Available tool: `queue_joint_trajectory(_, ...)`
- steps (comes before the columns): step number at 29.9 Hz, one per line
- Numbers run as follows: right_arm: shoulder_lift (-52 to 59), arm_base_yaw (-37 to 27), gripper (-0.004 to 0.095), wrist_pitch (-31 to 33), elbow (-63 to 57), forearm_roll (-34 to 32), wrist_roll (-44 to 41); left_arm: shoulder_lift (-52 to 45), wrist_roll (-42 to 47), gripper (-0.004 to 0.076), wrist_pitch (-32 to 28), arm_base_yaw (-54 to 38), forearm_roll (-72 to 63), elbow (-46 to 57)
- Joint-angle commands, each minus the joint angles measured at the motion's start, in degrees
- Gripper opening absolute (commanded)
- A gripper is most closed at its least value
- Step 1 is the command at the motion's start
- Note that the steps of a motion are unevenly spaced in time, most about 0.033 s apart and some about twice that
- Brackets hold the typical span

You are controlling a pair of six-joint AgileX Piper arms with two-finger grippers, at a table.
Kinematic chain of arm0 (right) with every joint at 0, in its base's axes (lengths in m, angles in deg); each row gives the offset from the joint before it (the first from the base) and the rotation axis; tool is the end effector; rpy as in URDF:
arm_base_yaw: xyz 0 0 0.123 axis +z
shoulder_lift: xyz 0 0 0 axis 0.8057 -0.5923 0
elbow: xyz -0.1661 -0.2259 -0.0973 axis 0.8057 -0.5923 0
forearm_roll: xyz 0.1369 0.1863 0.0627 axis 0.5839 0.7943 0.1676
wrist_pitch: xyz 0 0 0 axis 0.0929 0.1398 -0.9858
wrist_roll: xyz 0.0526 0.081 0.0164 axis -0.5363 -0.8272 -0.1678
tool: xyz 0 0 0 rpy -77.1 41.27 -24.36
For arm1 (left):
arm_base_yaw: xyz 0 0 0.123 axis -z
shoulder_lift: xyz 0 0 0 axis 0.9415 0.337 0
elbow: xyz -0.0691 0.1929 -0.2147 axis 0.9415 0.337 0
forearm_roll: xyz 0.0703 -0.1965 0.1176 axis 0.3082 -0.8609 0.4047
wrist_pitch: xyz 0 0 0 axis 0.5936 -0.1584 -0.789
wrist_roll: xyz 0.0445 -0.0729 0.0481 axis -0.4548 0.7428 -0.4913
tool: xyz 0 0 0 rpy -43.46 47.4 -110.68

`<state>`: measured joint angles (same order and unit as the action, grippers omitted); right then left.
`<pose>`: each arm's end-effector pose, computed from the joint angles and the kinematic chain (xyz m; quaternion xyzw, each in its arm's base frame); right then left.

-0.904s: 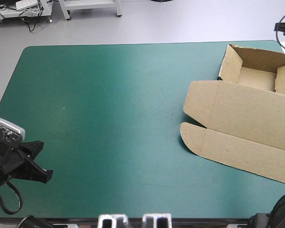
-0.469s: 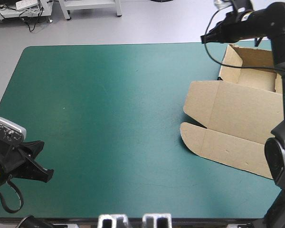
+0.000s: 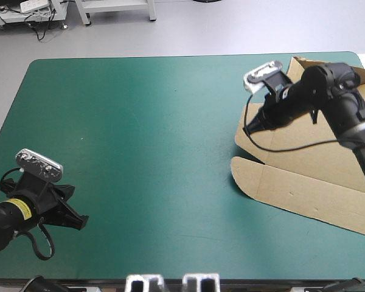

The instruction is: Fold the box

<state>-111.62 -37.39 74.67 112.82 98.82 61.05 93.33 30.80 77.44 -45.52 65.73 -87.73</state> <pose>0.2747 0.0960 0.4029 -0.2865 0.9203 0.0748 0.2555 0.0793 -0.0263 0.3651 0.2168 0.9043 -0.0204 0.3671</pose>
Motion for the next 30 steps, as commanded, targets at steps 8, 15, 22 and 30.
queue_joint_trajectory(8,24.86,0.02,-0.0024,-8.57,-29.68,-0.83,0.41,7.22,0.33,-0.0011,-5.53,0.30,-2.18,-0.77)
queue_joint_trajectory(15,38.43,0.02,-0.0024,-11.61,-42.24,-0.83,-0.84,9.23,-0.20,-0.0011,-3.85,0.30,-3.07,-0.31)
queue_joint_trajectory(22,47.12,0.02,-0.0024,-11.96,-48.77,-1.06,-1.95,9.36,-0.20,-0.0011,-3.92,0.30,-6.89,1.62)
queue_joint_trajectory(30,49.32,0.02,-0.0024,-11.68,-48.87,-1.29,-1.95,9.26,-0.23,-0.0011,-2.62,0.30,-8.50,4.35)
